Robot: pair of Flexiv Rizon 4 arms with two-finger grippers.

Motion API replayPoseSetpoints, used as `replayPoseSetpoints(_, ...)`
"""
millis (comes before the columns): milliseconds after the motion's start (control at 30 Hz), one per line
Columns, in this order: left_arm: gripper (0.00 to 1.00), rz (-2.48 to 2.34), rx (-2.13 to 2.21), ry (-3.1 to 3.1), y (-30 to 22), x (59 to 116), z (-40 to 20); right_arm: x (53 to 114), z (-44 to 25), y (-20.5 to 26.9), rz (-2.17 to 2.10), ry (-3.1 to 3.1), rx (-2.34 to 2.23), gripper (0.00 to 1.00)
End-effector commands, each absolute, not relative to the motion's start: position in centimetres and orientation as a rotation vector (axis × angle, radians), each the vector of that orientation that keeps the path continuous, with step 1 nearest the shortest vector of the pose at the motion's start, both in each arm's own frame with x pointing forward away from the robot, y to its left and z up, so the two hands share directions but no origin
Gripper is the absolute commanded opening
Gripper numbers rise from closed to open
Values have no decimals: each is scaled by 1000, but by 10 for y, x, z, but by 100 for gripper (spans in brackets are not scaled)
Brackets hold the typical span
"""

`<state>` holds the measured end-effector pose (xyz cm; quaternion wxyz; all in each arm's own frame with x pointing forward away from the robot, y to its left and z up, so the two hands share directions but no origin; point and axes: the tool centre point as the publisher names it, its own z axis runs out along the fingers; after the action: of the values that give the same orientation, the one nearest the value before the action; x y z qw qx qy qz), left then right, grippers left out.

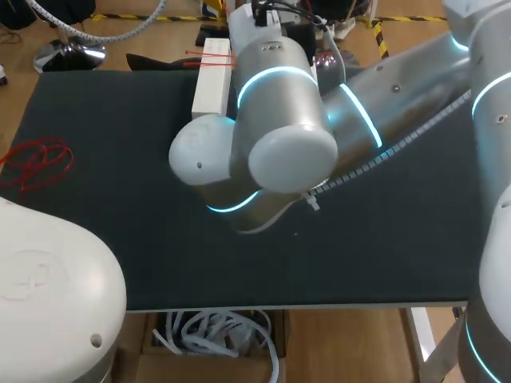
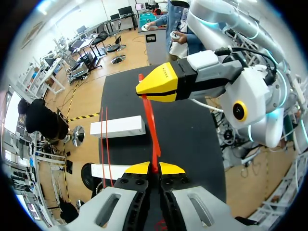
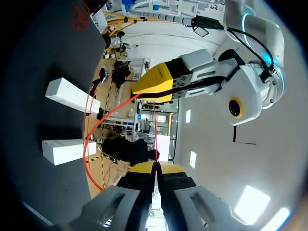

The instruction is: Grab the tape and strap the tape.

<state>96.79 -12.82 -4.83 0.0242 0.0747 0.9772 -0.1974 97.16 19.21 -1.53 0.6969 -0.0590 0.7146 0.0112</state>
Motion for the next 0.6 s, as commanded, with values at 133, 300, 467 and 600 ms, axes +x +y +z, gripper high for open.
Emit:
replayPoseSetpoints(133,0,-606,230,3025,-128,968,-48,970,-15,196,-7,1595,-118,0)
replayPoseSetpoints(300,0,-606,230,3025,-128,968,-48,970,-16,197,-20,1595,-113,0)
replayPoseSetpoints(467,0,-606,230,3025,-128,968,-48,969,-18,199,-22,1596,-114,0)
replayPoseSetpoints(600,0,-606,230,3025,-128,968,-48,970,-19,200,-28,1595,-113,0)
